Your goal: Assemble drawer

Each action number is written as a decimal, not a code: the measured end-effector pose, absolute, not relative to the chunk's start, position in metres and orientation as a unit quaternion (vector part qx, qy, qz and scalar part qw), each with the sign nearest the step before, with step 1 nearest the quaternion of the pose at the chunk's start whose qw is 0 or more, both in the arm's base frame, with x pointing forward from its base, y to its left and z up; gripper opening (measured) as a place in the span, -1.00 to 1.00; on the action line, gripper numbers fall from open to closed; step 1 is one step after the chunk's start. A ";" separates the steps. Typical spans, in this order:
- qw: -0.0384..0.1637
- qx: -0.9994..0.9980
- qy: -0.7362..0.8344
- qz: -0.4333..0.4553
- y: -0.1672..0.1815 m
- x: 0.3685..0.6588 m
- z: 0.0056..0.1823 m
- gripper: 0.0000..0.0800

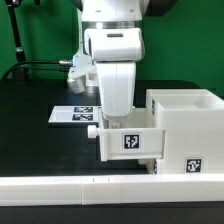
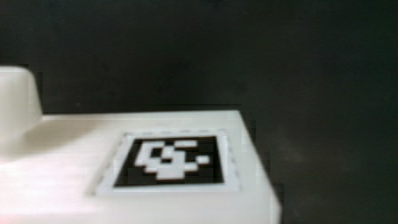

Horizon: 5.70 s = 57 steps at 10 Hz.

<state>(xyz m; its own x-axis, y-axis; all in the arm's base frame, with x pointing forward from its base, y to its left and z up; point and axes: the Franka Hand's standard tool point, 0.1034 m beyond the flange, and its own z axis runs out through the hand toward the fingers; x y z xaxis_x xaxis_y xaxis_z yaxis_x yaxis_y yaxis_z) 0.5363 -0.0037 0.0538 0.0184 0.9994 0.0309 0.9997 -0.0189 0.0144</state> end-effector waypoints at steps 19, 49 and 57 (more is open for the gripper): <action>0.010 -0.706 -0.708 0.010 0.007 0.543 0.052 -0.89; 0.178 -0.716 -0.675 -0.033 -0.033 0.553 0.066 0.62; 0.165 -0.781 -0.602 0.004 -0.015 0.552 0.062 0.62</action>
Offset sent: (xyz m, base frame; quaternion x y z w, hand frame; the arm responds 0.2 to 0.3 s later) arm 0.0095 0.0114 -0.0052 0.0118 -0.0116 -0.0412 0.9990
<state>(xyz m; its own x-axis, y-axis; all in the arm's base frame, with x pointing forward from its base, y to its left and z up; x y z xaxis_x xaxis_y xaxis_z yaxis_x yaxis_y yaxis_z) 0.5523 -0.0153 0.0624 0.2740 0.9425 0.1916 0.9395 -0.2197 -0.2628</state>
